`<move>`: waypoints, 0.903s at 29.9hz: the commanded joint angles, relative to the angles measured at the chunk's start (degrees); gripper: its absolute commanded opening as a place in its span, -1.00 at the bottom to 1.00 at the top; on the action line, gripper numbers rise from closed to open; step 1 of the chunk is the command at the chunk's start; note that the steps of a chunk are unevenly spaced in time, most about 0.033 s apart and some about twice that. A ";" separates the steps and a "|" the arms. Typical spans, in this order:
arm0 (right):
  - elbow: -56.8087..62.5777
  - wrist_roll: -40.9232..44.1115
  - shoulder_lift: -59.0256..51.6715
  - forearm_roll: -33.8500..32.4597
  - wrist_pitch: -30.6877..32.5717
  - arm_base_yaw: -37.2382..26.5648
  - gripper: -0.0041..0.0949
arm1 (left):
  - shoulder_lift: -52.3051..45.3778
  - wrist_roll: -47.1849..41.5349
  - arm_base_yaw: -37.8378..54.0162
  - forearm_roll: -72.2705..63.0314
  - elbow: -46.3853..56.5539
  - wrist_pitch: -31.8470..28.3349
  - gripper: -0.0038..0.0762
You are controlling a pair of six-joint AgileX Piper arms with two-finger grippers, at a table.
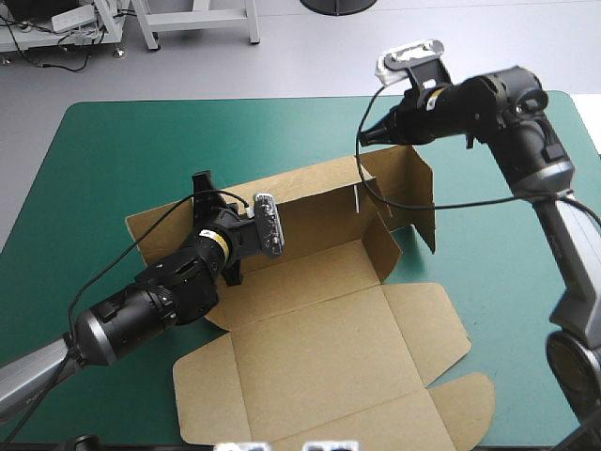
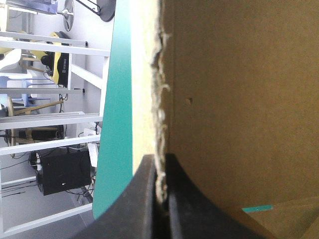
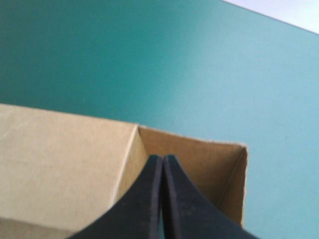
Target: Fold the box
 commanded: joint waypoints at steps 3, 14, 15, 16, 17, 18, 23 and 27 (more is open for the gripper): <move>-15.30 0.10 5.32 -1.05 3.56 -0.65 -0.93 | -1.32 -0.59 -0.39 -1.66 -0.95 -1.70 -0.92; -17.16 -0.96 12.18 2.27 0.56 -4.68 -0.93 | -1.32 -0.80 -0.39 -1.66 -0.95 -1.70 -0.92; -17.39 -1.24 12.69 2.89 0.56 -4.97 -0.93 | -1.32 -0.80 -0.39 -1.66 -0.95 -1.70 -0.92; -17.63 -1.60 13.35 3.66 0.29 -5.39 -0.93 | -1.32 -0.80 -0.39 -1.66 -0.95 -1.70 -0.92; -17.73 -2.10 13.98 4.25 0.16 -5.74 -0.93 | -1.32 -0.80 -0.39 -1.66 -0.95 -1.70 -0.92; -18.05 -2.08 14.53 4.65 0.16 -5.88 -0.93 | -1.32 -0.80 -0.39 -1.66 -0.95 -1.70 -0.92; -20.00 -2.08 17.86 4.88 0.16 -6.23 -0.93 | -1.32 -0.80 -0.39 -1.66 -0.95 -1.70 -0.92; -20.42 -2.64 20.17 6.01 0.43 -6.23 -0.93 | -1.32 -0.80 -0.39 -1.66 -0.95 -1.70 -0.92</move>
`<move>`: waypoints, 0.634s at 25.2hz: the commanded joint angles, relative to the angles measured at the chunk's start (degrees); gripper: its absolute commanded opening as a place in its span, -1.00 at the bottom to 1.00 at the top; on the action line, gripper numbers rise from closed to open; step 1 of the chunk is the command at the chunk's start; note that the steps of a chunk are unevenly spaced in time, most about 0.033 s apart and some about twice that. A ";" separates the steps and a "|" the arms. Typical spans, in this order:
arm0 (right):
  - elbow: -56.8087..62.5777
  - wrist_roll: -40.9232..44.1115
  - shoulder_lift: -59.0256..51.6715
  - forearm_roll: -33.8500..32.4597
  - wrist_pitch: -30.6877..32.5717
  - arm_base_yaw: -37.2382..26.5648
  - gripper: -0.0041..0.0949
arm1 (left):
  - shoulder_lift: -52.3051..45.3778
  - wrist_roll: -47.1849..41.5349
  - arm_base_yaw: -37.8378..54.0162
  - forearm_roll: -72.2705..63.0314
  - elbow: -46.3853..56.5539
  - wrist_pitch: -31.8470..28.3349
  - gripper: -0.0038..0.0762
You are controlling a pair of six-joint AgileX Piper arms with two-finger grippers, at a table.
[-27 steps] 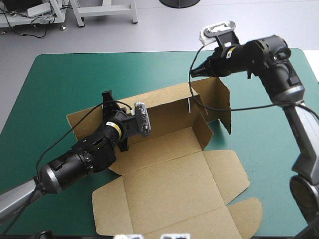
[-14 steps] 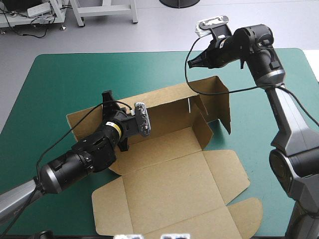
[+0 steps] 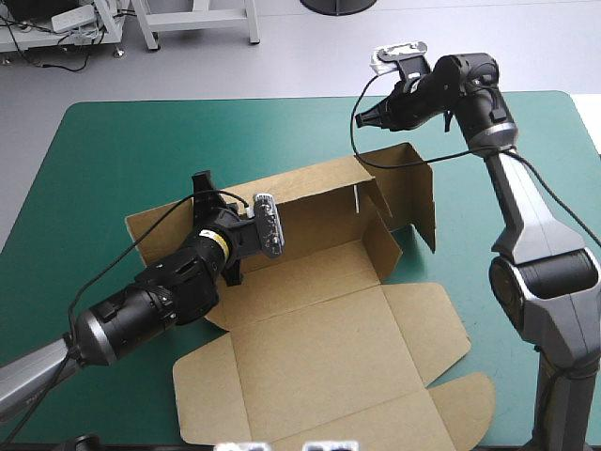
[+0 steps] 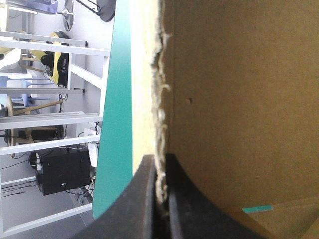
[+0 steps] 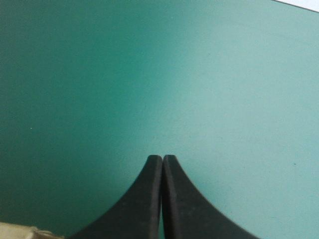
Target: Fold the box
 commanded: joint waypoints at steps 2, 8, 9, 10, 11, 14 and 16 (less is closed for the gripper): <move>-2.02 -1.25 -0.99 2.32 -2.22 -0.52 -0.93 | -1.32 -0.80 -0.39 -1.61 -0.95 -1.70 -0.92; -2.02 -1.25 -0.07 2.23 2.21 -0.52 -0.93 | -1.32 -0.80 -0.39 -1.61 -0.95 -2.18 -0.92; -2.02 -1.25 -0.07 2.24 3.18 -0.52 -0.93 | -1.32 -0.80 -0.39 -1.61 -0.95 -2.18 -0.92; -1.89 -1.25 -0.07 2.11 3.87 -0.52 -0.93 | -1.32 -0.80 -0.39 -1.61 -0.95 -2.18 -0.92; -1.65 -0.88 -0.45 1.68 5.37 -0.52 -0.93 | -1.32 -0.80 -0.39 -1.61 -0.95 -2.18 -0.92; 1.54 -0.58 -2.56 2.06 5.48 -0.52 -0.93 | -1.32 -0.80 -0.39 -1.61 -0.95 -2.18 -0.92; 3.88 -0.58 -4.10 1.81 5.58 -0.55 -0.93 | -1.32 -0.80 -0.39 -1.61 -0.95 -2.18 -0.92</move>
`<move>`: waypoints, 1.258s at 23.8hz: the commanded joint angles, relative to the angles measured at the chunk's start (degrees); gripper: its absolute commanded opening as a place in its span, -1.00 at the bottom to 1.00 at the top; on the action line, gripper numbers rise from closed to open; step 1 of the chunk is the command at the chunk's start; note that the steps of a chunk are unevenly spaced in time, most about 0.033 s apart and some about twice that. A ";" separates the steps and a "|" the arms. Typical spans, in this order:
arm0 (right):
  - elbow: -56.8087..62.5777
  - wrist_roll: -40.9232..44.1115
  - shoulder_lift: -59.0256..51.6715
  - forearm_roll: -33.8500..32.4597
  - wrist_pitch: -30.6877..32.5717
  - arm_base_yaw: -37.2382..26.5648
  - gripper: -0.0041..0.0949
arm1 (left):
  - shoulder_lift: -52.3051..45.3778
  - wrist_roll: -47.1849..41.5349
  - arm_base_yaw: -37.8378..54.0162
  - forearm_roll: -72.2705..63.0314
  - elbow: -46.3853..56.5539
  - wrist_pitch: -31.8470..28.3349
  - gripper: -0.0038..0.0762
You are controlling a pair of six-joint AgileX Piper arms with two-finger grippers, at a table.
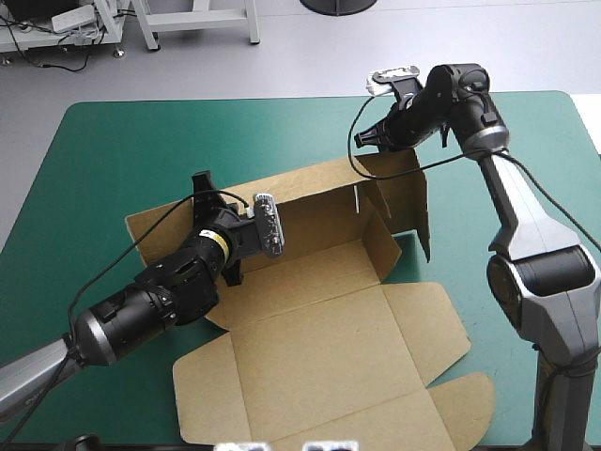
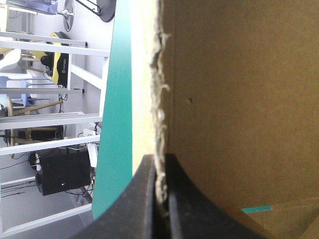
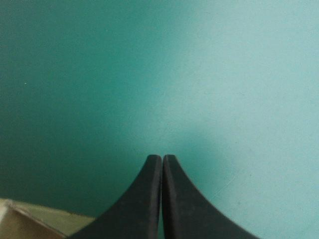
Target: Fold the box
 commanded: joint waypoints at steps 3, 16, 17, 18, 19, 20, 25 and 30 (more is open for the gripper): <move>3.47 -0.04 -8.75 0.70 0.73 -0.55 -0.93 | -1.32 -0.80 -0.39 -1.61 -0.95 -2.30 -0.92; 17.09 -6.06 -16.45 12.25 -0.48 -4.62 -0.93 | -1.32 -1.19 -0.39 -2.40 -0.95 -3.10 -0.92; 18.80 -6.56 -17.38 12.82 -1.81 -4.62 -0.93 | -1.32 -1.19 -0.39 -2.40 -0.95 -3.10 -0.92; 20.98 -7.06 -18.55 13.42 -3.50 -4.89 -0.93 | -1.32 -1.19 -0.39 -2.54 -0.95 -3.10 -0.92; 24.81 -8.21 -20.53 14.29 -6.79 -5.27 -0.93 | -1.32 -1.19 -0.39 -2.54 -0.95 -3.10 -0.92; 27.00 -8.80 -21.68 15.00 -9.27 -5.54 -0.93 | -1.32 -1.19 -0.39 -2.68 -0.95 -3.10 -0.92; 39.95 -17.26 -28.11 22.98 -19.46 -7.28 -0.93 | -1.32 -1.19 -0.39 -2.68 -0.95 -3.47 -0.92; 49.51 -26.81 -30.78 32.18 -26.90 -8.13 -0.93 | -1.32 -1.19 -0.39 -3.38 -0.95 -3.61 -0.92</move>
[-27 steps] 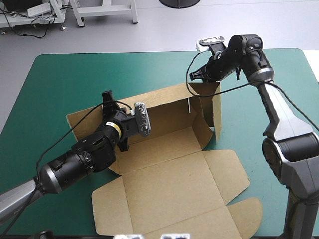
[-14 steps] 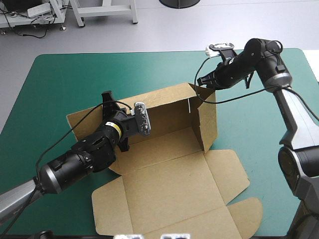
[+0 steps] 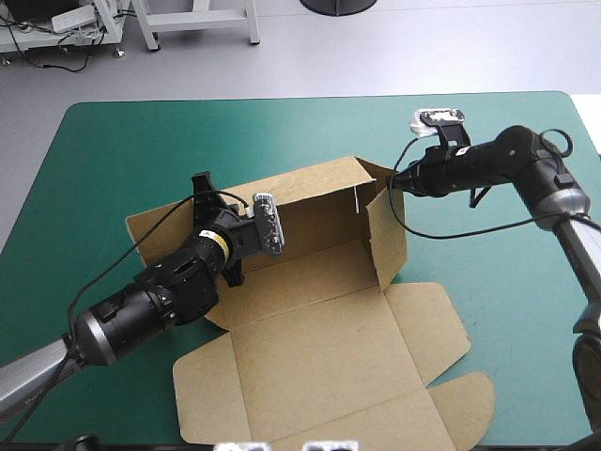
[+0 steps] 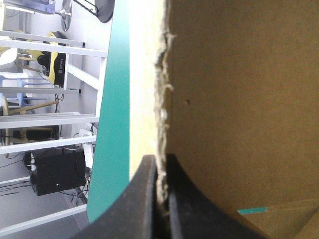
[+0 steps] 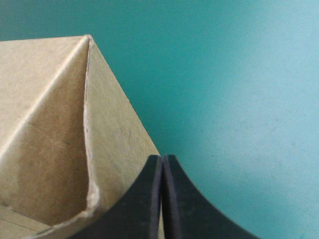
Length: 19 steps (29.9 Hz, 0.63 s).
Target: Fold the box
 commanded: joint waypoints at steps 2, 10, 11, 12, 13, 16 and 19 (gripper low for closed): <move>4.92 -9.92 -4.35 11.09 -7.09 -0.75 -0.93 | -1.26 -1.06 -0.39 -2.57 -0.95 -3.23 -0.92; 12.56 -24.13 -6.61 20.09 -11.57 -0.75 -0.93 | -1.26 -1.06 -0.39 -2.57 -0.95 -3.34 -0.92; 13.23 -25.46 -7.13 20.54 -11.70 -0.79 -0.93 | -1.26 -1.06 -0.39 -2.57 -0.95 -3.34 -0.92; 13.83 -26.62 -7.83 20.97 -11.89 -1.00 -0.93 | -1.26 -1.06 -0.39 -2.29 -0.95 -3.34 -0.92; 14.70 -27.95 -8.49 21.89 -11.89 -1.13 -0.93 | -1.26 -1.06 -0.39 -2.28 -0.95 -3.34 -0.92; 17.91 -33.67 -10.15 25.34 -12.00 -1.52 -0.93 | -1.26 -1.06 -0.39 -2.17 -0.95 -3.44 -0.92; 21.05 -40.04 -11.44 30.97 -11.92 -2.10 -0.93 | -1.26 -1.06 -0.39 -2.17 -0.95 -3.44 -0.92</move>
